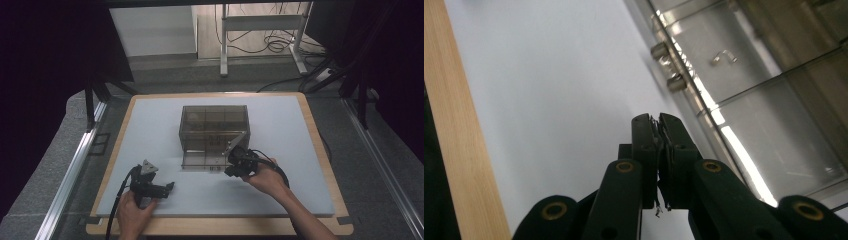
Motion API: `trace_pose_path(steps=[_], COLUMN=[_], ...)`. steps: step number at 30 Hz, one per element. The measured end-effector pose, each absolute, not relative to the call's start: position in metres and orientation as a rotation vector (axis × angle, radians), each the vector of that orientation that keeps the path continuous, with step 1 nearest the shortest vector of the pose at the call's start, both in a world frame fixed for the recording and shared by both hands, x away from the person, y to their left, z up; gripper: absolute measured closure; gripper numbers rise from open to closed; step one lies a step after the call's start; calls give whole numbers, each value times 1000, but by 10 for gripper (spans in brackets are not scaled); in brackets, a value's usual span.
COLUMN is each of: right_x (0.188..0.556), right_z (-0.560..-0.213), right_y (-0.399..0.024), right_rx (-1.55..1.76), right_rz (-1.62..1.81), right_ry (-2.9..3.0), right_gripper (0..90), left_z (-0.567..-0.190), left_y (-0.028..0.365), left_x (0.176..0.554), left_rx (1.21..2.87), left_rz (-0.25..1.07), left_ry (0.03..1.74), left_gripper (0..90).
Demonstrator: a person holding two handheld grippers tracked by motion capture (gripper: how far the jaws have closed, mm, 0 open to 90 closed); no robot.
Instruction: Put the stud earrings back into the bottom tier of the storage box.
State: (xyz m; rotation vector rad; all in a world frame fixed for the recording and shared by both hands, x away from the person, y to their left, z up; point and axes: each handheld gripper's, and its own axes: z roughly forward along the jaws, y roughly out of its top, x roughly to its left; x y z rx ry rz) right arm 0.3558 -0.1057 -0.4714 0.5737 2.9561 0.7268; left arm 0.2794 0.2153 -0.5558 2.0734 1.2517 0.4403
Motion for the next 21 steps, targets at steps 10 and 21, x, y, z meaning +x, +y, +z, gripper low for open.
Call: trace_pose_path(steps=[10,21], right_x=[365,379], right_z=[-466,-466], right_y=[-99,-92], right_rx=[597,637], right_rz=[797,854], right_ry=[2912,2869], right_gripper=[843,843], left_z=[-556,-556], left_y=[215,215], left_x=[279,279], left_rx=[2067,2072], left_rz=[440,438], left_ry=[1255,1255], left_gripper=[0,0])
